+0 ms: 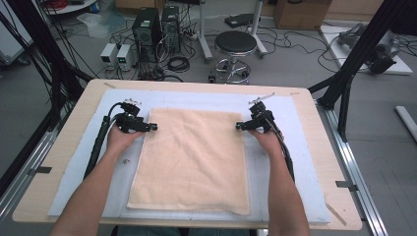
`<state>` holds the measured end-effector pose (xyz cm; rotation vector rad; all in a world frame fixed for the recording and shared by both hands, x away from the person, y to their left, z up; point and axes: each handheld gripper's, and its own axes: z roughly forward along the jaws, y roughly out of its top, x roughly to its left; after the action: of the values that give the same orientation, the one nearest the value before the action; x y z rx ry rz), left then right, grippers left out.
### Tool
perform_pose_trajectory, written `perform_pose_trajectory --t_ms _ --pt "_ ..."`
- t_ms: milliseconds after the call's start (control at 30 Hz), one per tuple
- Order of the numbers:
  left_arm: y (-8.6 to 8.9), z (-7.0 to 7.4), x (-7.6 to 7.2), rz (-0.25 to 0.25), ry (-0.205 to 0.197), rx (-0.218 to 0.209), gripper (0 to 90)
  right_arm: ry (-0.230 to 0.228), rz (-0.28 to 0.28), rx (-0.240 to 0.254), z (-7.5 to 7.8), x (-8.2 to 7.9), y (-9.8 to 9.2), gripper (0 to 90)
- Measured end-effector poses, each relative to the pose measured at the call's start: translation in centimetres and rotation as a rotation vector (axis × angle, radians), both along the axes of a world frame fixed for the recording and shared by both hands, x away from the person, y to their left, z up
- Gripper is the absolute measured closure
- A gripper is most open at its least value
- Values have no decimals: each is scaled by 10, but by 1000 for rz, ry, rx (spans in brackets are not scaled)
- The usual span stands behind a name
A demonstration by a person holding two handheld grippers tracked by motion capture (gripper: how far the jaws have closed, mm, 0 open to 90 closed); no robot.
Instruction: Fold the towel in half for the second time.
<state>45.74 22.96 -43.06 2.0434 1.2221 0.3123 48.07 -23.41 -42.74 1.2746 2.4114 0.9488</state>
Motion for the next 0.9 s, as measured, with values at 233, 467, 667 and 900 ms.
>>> perform_pose_trajectory --t_ms 233,467,667,900 --pt "-1 -4 4 9 -5 -27 408 3 13 -6 -8 1 4 233" --pt "-5 -5 4 10 -11 -25 615 27 65 -2 -4 0 12 533" --pt "-8 -5 3 -16 3 -44 803 85 72 68 -4 0 14 824" --pt "-2 -2 2 -17 4 -78 825 86 112 100 3 -2 12 841"
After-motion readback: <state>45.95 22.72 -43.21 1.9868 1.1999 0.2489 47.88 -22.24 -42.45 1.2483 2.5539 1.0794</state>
